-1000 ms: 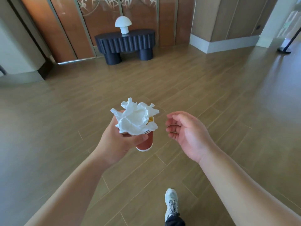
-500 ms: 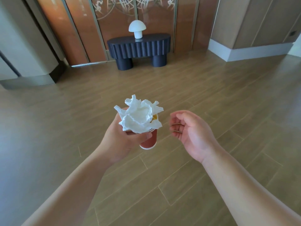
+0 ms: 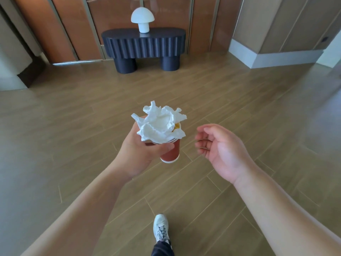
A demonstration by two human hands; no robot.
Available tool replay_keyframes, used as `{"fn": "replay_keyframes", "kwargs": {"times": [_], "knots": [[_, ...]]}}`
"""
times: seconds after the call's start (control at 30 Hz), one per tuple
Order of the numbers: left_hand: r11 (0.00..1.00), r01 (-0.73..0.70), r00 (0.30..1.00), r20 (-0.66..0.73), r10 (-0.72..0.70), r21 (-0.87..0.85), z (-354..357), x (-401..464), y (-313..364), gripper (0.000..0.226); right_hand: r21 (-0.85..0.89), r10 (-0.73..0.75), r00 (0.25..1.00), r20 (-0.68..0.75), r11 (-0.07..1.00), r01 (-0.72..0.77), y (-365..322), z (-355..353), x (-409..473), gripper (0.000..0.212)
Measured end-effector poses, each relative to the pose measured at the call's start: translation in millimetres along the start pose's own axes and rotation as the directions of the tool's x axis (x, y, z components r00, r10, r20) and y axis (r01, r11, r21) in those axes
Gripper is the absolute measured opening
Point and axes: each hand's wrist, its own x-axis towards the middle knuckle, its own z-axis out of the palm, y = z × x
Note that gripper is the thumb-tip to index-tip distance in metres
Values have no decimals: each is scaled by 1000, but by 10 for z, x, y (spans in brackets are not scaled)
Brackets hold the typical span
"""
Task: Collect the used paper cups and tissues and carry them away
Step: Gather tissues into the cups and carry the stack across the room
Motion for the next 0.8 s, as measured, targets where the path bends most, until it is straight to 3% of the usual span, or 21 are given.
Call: {"fn": "replay_keyframes", "kwargs": {"times": [0.2, 0.4, 0.57, 0.8], "knots": [[999, -51, 997, 55, 50, 3, -430, 1661, -206, 50, 14, 40, 998, -47, 999, -39, -289, 356, 1624, 22], [999, -53, 995, 85, 54, -8, -698, 2936, -285, 63, 23, -8, 1000, -29, 1000, 9, -676, 626, 2772, 22], [996, -77, 991, 113, 72, 37, -686, 3767, -285, 54, 41, -46, 997, -67, 998, 49, -994, 517, 3493, 22], [999, -43, 992, 124, 38, 32, -373, 4999, -435, 67, 119, -37, 995, -96, 992, 48, -1255, 36, 4645, 21]]}}
